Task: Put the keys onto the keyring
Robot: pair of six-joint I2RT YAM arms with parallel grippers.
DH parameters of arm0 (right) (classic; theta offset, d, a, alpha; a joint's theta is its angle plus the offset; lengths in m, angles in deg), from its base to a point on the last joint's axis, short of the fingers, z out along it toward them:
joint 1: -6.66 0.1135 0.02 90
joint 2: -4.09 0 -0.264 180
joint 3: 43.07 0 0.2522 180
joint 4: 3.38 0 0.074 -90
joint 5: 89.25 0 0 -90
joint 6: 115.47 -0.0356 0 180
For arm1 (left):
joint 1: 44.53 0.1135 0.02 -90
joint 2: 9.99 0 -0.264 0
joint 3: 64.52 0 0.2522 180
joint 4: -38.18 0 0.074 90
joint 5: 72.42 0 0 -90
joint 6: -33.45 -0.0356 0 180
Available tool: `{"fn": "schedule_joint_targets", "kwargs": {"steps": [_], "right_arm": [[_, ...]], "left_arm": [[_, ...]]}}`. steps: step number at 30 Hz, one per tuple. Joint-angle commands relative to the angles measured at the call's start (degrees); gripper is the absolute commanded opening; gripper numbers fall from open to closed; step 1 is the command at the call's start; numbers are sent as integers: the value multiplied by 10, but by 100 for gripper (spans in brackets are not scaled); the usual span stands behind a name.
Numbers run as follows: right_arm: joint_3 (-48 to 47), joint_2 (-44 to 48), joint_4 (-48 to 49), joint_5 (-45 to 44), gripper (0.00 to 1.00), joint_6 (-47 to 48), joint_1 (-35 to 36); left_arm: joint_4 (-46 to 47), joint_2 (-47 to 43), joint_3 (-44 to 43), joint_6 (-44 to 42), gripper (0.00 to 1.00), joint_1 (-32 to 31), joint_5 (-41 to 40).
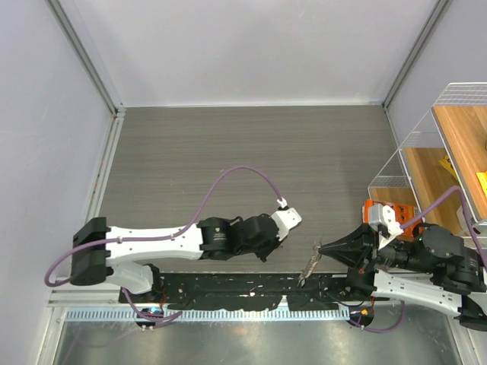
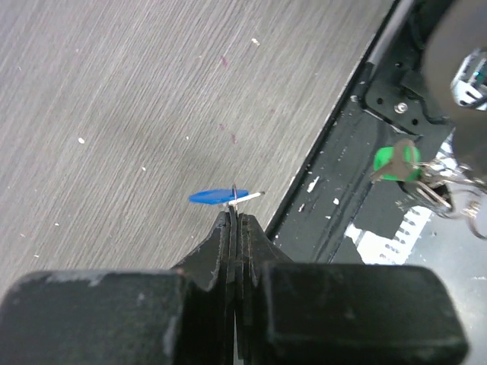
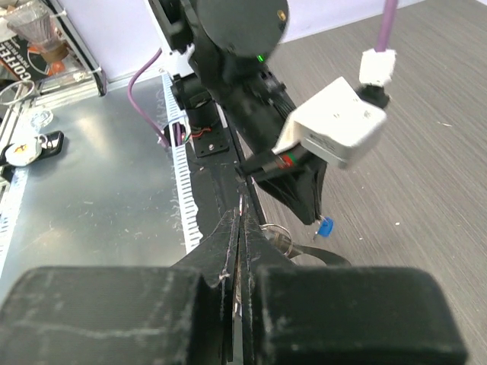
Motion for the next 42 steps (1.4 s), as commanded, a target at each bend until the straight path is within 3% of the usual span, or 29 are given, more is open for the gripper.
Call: {"fn": "schedule_joint_targets", "kwargs": {"steps": [1,19,33,42], "right_arm": [[-2,-26,38,32,5,15,2],[7,-99,98,108,5,36,2],[-6,-174,138,243,5,73,1],[-8,-191,168,258,5,51,2]], "left_arm": [[62,-71,26,-70,0,-26,-15],[79,-246,82,-150,0,-76,12],[86,-324,91,-170,0,-81,151],[90,-333,89,-177,0,-81,206]]}}
